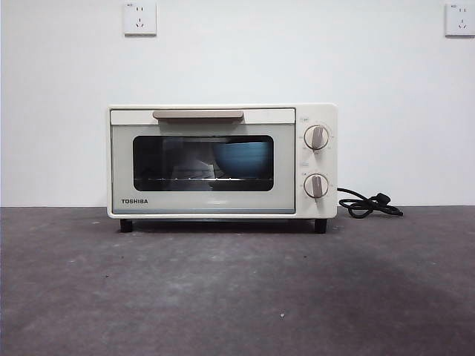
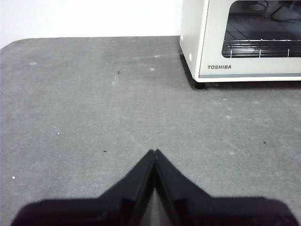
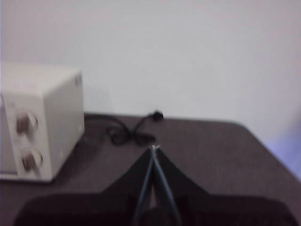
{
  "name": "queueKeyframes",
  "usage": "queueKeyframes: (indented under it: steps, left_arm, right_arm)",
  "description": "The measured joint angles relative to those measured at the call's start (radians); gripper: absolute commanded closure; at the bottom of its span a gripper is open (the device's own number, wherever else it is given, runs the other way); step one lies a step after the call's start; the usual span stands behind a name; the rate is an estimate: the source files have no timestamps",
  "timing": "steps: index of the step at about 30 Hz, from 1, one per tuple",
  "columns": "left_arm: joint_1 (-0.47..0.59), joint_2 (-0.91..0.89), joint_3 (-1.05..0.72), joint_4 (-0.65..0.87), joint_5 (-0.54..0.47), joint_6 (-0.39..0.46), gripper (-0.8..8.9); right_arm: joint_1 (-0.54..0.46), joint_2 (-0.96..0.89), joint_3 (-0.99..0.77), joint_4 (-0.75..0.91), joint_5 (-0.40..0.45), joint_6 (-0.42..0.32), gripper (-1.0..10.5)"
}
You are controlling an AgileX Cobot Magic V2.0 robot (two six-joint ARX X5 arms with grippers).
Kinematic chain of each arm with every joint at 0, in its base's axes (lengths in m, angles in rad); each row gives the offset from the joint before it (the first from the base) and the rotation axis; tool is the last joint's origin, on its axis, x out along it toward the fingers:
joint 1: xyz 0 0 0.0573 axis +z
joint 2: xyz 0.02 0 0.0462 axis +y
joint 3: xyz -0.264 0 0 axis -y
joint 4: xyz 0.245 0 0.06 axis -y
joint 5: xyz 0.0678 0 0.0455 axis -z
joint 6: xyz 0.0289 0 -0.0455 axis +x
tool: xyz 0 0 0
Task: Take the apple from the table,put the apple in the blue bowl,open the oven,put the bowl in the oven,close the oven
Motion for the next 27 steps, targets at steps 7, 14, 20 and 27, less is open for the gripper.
queueKeyframes:
  steps: [7, 14, 20, 27]
  left_arm:
    - [0.0, 0.0, 0.0, 0.0, 0.0, 0.0, 8.17]
    - [0.0, 0.0, 0.0, 0.0, 0.0, 0.0, 8.17]
    - [0.0, 0.0, 0.0, 0.0, 0.0, 0.0, 8.17]
    - [0.0, 0.002, 0.0, 0.0, 0.0, 0.0, 8.17]
  right_arm:
    - [-0.036, -0.195, -0.177, 0.013, 0.002, 0.052, 9.5]
    - [-0.037, -0.257, -0.243, -0.039, 0.003, 0.097, 9.5]
    - [-0.036, -0.295, -0.279, -0.131, 0.002, 0.132, 9.5]
    - [-0.036, -0.296, -0.279, -0.214, 0.003, 0.136, 9.5]
